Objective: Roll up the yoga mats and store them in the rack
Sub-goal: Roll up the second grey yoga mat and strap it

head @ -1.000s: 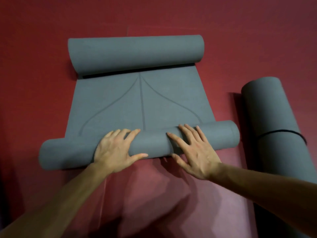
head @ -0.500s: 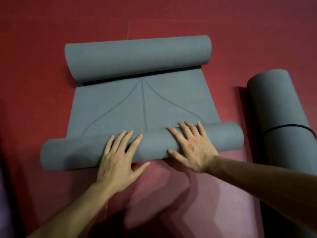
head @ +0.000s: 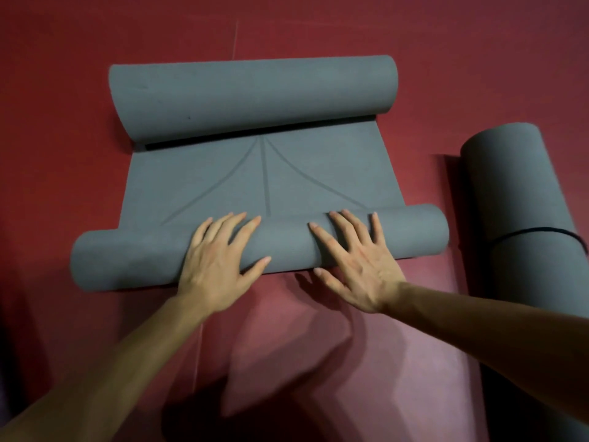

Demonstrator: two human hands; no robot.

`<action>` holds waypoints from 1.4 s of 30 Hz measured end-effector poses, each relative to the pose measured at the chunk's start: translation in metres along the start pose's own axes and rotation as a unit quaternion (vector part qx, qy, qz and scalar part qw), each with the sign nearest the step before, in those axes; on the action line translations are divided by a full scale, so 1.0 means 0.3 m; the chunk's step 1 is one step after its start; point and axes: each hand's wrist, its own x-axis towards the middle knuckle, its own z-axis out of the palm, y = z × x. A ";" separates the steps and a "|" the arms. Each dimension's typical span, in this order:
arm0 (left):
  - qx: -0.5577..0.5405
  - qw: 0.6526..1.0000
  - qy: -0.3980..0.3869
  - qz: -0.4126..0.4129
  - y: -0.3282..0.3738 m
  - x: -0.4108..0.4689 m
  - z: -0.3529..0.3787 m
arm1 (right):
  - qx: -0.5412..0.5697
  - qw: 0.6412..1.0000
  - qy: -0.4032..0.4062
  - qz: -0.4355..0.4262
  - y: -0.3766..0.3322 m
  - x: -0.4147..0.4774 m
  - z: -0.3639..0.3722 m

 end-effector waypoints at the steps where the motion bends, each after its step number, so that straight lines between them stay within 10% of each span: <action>1: -0.011 1.000 0.024 0.004 0.006 -0.014 0.002 | -0.005 1.000 -0.003 0.002 0.005 0.013 0.000; 42: 0.033 0.998 0.000 0.062 -0.001 -0.161 -0.036 | -0.006 0.997 -0.016 -0.072 -0.093 -0.156 0.000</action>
